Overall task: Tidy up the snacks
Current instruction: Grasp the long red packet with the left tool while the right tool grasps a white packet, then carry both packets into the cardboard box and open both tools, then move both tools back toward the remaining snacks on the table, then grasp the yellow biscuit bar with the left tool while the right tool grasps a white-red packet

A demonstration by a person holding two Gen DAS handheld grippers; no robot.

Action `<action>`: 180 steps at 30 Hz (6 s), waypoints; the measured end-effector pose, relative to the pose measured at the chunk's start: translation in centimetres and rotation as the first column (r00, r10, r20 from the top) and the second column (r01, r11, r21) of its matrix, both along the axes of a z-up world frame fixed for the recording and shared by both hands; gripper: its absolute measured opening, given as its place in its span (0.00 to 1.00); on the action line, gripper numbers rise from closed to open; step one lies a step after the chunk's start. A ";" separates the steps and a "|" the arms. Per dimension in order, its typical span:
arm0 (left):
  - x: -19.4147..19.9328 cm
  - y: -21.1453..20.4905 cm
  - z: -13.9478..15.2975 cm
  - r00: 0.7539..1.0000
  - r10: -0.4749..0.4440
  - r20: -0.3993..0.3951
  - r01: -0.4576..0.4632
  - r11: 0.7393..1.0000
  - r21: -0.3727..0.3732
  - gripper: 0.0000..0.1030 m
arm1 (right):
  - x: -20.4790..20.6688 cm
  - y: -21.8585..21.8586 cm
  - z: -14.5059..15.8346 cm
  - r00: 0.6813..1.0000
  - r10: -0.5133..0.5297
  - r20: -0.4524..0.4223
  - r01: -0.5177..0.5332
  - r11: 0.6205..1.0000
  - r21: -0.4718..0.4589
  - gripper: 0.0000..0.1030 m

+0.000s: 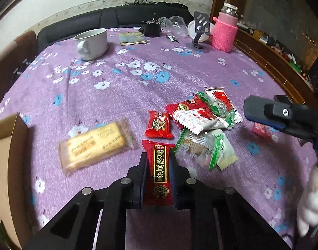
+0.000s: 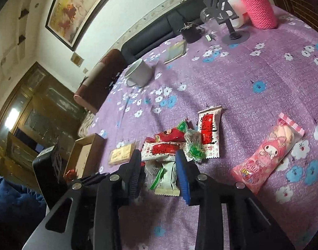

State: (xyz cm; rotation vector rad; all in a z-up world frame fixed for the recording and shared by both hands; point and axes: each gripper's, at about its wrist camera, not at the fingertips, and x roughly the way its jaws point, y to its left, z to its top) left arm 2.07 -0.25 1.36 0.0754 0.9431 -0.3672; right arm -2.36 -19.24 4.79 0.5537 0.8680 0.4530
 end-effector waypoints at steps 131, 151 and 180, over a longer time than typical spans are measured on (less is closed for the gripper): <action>-9.4 12.5 3.5 0.989 0.144 -0.039 -0.148 0.937 -0.315 0.80 | -4.1 -0.1 1.3 0.985 -0.162 0.060 0.172 0.961 -0.218 0.45; -11.2 12.5 4.3 0.988 0.150 0.038 -0.138 0.966 -0.221 0.80 | 4.0 4.6 0.6 0.995 -0.094 0.029 0.098 0.962 -0.254 0.32; 5.5 3.6 0.8 0.977 -0.215 -0.012 0.211 0.945 0.250 0.72 | -2.4 4.7 -1.6 0.998 0.035 -0.052 -0.044 0.983 -0.177 0.28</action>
